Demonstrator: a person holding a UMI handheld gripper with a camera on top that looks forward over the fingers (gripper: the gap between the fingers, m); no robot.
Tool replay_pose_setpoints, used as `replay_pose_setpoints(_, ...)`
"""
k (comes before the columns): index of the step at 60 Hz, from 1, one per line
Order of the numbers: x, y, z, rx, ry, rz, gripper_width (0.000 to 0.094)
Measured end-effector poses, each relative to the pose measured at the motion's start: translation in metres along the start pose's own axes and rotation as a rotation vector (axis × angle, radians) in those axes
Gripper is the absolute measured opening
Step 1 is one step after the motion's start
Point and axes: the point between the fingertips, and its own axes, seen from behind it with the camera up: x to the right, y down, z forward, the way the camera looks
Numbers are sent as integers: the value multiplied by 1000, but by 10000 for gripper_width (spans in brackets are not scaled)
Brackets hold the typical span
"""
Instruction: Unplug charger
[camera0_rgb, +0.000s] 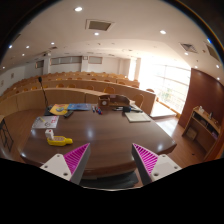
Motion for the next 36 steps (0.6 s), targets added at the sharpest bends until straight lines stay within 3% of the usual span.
replay_pose_setpoints(20,-26,69,30,-79,-2,15,860)
replay_pose_setpoints(36,-145,145,80,-181,-117,8,851)
